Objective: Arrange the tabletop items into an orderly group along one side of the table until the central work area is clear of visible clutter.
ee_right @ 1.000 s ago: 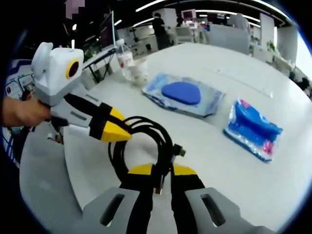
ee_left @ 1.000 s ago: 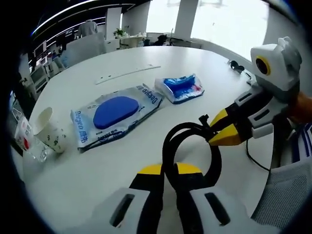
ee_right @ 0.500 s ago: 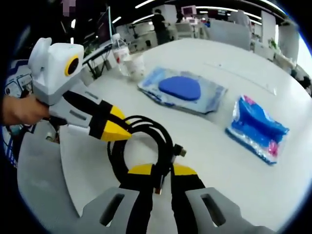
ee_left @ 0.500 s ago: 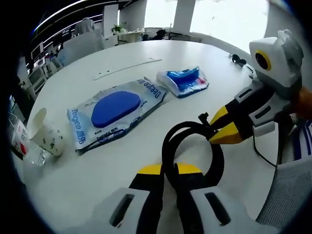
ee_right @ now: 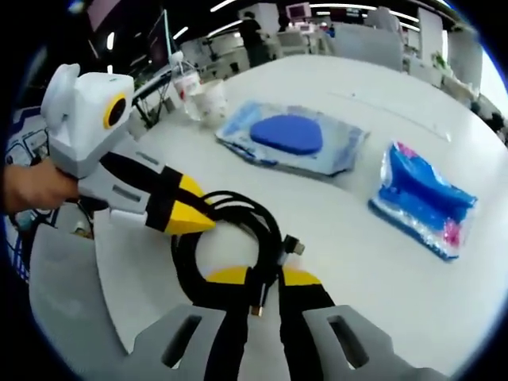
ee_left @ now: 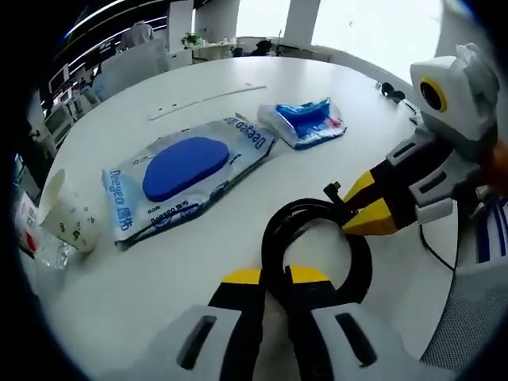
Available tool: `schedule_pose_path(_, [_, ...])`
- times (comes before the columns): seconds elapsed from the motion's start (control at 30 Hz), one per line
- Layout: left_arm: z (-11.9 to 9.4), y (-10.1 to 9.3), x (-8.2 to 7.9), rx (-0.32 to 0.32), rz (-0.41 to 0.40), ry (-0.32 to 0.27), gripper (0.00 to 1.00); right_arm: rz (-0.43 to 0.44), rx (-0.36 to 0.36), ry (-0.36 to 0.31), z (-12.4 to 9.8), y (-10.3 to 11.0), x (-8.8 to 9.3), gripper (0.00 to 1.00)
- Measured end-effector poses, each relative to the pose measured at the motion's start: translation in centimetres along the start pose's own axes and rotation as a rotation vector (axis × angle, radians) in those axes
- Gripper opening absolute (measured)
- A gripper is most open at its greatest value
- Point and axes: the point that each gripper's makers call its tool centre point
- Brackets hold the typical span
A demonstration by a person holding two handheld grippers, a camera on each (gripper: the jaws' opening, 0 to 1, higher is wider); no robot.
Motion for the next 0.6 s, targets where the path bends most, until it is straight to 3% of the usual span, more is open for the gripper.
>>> schedule_pose_path(0.2, [0.1,0.0,-0.1,-0.002,0.055,-0.008,0.12,-0.038,-0.006,-0.008,-0.1,0.1,-0.1,0.11])
schedule_pose_path(0.3, [0.1,0.2,-0.2,-0.019,0.062,-0.015,0.21,-0.097,-0.007,-0.032,-0.3,0.0,-0.6,0.12])
schedule_pose_path(0.4, [0.0,0.6,-0.2,-0.038,0.059,-0.016,0.28,-0.100,-0.007,-0.042,-0.5,0.0,-0.9,0.14])
schedule_pose_path(0.6, [-0.2,0.8,-0.5,-0.046,0.051,-0.036,0.30,-0.096,0.002,-0.071,-0.8,-0.2,-1.6,0.20])
Point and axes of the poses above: the point that each gripper's makers call its tool centre point, and the gripper's own axes: z roughly forward along the fingers, y roughly to its left, x roughly out of its underside, and after that the axes turned 8 degrees about -y, right-handed
